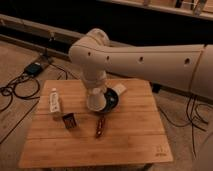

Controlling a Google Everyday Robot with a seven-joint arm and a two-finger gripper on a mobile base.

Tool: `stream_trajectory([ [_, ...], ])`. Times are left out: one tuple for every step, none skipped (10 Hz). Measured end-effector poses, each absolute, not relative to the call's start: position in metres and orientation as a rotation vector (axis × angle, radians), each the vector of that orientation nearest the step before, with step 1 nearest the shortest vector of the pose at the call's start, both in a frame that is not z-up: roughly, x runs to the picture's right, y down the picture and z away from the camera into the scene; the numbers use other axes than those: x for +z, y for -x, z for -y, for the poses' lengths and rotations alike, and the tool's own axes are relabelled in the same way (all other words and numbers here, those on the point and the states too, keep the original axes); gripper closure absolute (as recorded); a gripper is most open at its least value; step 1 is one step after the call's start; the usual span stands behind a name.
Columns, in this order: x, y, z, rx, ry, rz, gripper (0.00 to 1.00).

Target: Place the ceramic cup over the eraser

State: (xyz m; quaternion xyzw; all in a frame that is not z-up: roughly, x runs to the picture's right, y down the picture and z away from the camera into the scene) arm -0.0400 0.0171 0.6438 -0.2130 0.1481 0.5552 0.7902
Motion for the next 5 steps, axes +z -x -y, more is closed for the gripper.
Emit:
stream_trajectory([
  [0.6437,0.0393,-0.0167,1.197,0.458,-0.318,1.00],
  [0.6439,0.0401,-0.0168,1.196,0.458,-0.318,1.00],
  [0.6438,0.0398,-0.0167,1.196,0.458,-0.318,1.00],
  [0.6439,0.0389,-0.0165,1.198,0.457,-0.318,1.00],
  [0.6440,0.0391,-0.0166,1.198,0.458,-0.318,1.00],
])
